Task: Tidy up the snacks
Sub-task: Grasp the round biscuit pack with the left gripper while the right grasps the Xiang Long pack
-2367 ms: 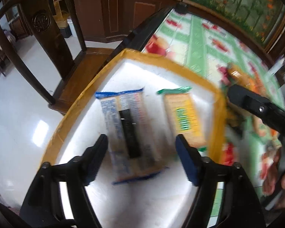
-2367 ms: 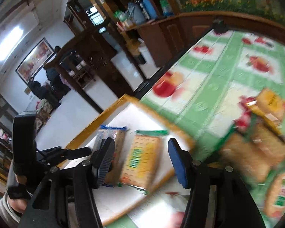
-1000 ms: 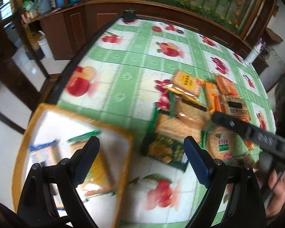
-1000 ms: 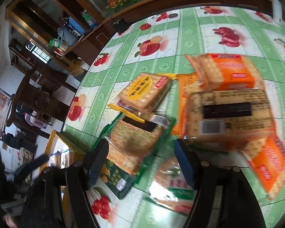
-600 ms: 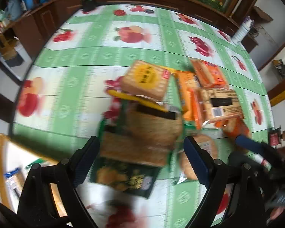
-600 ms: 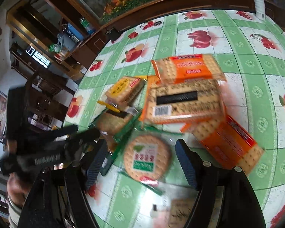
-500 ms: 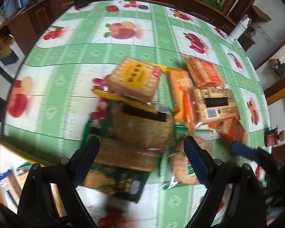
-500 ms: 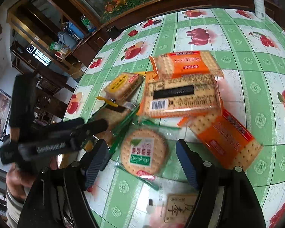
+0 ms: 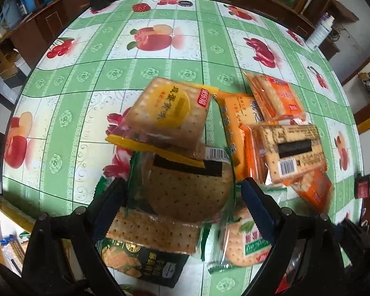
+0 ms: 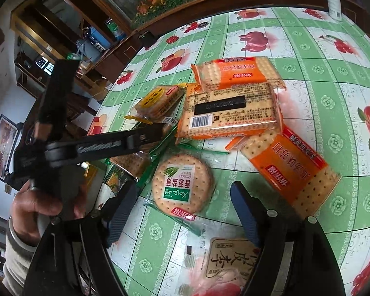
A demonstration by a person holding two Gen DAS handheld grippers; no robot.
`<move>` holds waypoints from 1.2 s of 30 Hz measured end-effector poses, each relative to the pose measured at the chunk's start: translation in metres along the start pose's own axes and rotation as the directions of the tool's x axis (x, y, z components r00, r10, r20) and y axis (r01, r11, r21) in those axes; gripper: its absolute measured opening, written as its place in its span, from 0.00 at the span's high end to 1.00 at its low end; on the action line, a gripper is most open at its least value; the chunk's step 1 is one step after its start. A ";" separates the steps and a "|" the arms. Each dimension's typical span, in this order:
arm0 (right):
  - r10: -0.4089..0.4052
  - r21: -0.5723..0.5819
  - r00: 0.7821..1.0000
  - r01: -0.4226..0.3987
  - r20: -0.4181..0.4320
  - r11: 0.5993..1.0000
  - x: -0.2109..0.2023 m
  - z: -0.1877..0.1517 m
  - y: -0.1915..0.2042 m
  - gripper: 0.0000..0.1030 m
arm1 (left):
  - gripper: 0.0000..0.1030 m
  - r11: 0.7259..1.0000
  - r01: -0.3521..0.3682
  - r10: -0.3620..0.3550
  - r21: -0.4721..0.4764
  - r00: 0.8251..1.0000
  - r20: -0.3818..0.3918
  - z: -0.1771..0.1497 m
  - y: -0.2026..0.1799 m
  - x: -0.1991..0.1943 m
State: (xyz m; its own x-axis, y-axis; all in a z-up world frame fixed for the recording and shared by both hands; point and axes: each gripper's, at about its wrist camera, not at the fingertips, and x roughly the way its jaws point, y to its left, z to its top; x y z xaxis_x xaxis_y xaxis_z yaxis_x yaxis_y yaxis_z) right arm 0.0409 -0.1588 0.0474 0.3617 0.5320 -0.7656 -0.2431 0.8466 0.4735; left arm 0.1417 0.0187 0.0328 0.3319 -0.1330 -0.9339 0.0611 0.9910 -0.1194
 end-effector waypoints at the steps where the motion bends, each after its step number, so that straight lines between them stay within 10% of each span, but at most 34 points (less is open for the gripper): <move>1: 0.000 -0.003 1.000 0.000 -0.001 1.000 0.000 -0.001 0.001 0.24 | 0.09 1.000 0.002 -0.002 -0.002 1.000 0.006 0.000 -0.001 0.001; 15: -0.079 -0.036 0.996 0.077 -0.034 0.996 0.025 -0.007 0.023 0.23 | 0.22 0.997 -0.048 0.046 0.063 0.999 0.018 0.000 0.008 0.017; 36: -0.365 -0.245 0.929 0.367 0.055 0.897 0.078 -0.011 0.053 0.26 | 0.25 0.999 -0.038 0.036 0.017 0.997 0.071 -0.026 0.046 -0.027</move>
State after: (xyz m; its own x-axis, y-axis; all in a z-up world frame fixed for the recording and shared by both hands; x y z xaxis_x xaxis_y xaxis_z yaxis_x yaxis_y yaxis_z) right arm 0.0464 -0.0727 0.0086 0.4741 0.1862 -0.8606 -0.3058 0.9514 0.0374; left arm 0.1106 0.0680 0.0436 0.3996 -0.0978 -0.9114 0.0649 0.9948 -0.0783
